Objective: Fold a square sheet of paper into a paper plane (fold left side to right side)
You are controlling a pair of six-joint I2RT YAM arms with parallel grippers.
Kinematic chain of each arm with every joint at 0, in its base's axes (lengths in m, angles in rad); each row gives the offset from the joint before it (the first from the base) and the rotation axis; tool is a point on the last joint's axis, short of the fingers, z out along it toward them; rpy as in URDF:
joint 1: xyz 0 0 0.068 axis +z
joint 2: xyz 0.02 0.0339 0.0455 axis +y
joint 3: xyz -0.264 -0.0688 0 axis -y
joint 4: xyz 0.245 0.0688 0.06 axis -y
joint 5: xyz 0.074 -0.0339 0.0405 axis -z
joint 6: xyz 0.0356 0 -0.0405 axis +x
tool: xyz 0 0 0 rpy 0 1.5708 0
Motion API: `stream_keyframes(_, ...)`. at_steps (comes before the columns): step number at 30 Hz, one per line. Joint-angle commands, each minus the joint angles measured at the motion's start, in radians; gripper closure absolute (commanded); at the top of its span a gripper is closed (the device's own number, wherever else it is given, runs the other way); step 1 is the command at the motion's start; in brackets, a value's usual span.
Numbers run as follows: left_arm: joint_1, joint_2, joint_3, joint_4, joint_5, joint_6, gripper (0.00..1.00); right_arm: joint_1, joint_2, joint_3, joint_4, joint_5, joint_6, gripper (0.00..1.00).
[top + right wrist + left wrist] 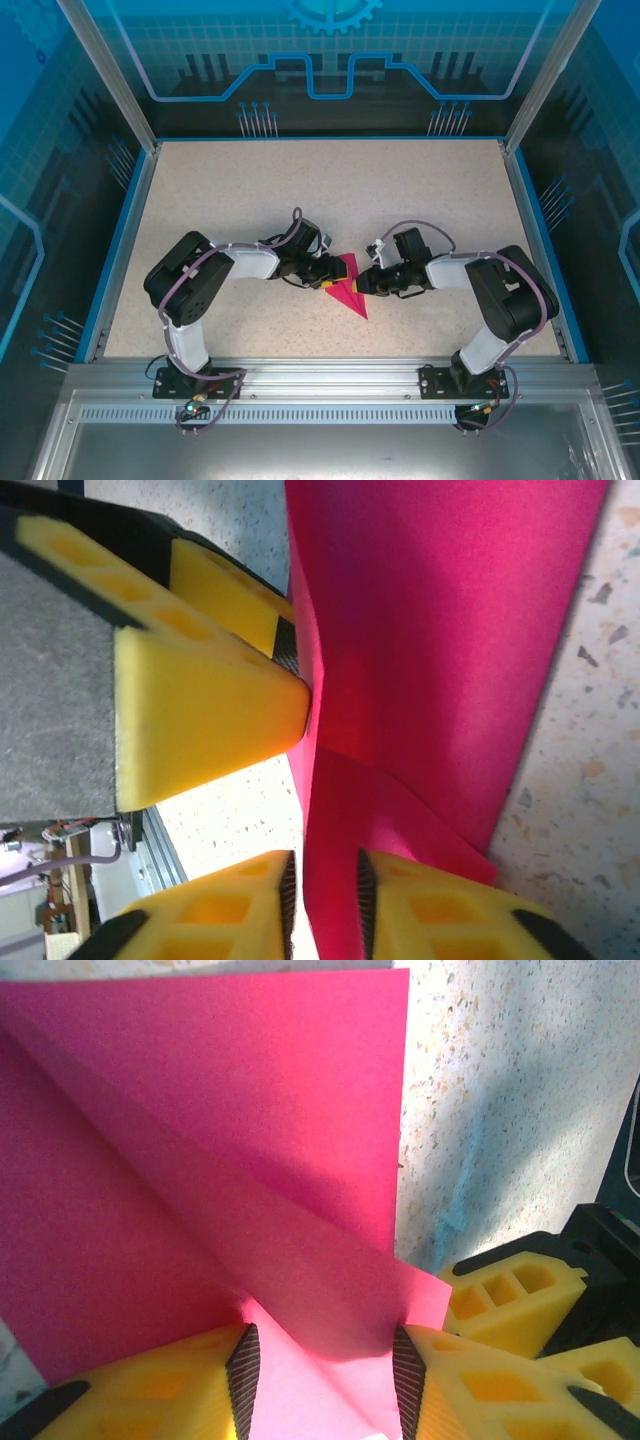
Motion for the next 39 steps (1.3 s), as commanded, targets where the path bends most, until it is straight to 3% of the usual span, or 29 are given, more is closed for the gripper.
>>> stream_keyframes(1,-0.001,0.023,0.002,-0.067,-0.045,0.027,0.57,0.007,0.018,0.019,-0.037,0.015,-0.021,0.91)
stream_keyframes(4,0.0,0.022,0.002,-0.067,-0.044,0.027,0.57,0.007,0.019,0.022,-0.056,0.035,-0.03,1.0)
stream_keyframes(39,0.0,0.028,0.004,-0.071,-0.043,0.031,0.57,-0.009,0.017,0.066,-0.151,0.108,-0.071,1.0)
